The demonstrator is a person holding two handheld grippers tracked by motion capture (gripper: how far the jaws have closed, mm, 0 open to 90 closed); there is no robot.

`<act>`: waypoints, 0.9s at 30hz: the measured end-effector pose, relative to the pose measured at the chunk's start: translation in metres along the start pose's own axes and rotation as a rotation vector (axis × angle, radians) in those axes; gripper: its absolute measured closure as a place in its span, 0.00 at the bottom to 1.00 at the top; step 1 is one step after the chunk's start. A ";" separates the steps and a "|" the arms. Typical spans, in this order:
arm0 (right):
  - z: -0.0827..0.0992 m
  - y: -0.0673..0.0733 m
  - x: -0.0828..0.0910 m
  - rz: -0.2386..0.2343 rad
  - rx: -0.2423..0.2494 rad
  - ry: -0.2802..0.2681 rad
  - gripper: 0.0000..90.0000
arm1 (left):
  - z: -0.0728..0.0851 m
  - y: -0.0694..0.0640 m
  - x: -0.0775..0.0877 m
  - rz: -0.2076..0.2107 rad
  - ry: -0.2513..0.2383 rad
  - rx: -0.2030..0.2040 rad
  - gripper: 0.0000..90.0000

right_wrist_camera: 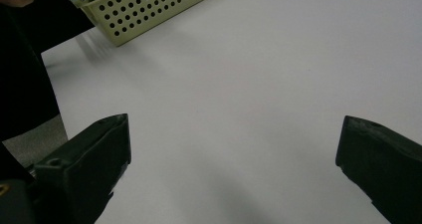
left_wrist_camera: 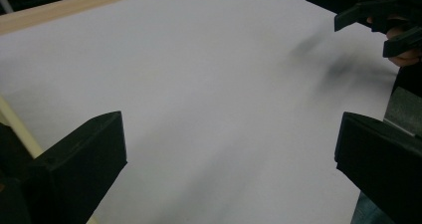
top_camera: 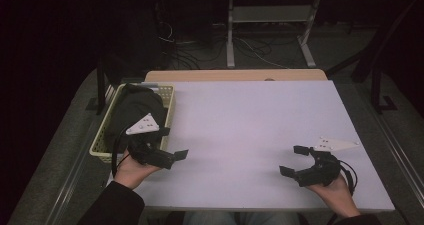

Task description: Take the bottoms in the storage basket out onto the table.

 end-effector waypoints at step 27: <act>-0.001 -0.002 0.002 0.002 -0.009 -0.003 0.01 | -0.021 0.035 0.017 -0.050 0.052 0.003 0.00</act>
Point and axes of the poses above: each handheld gripper's, and its own axes: x roughly backward along the jaws, z roughly out of its underside, y roughly to its left, the point moved 6 cm from there along -x, roughly forward along the jaws, and after that the axes turned 3 degrees about -x, right-handed, at the moved point
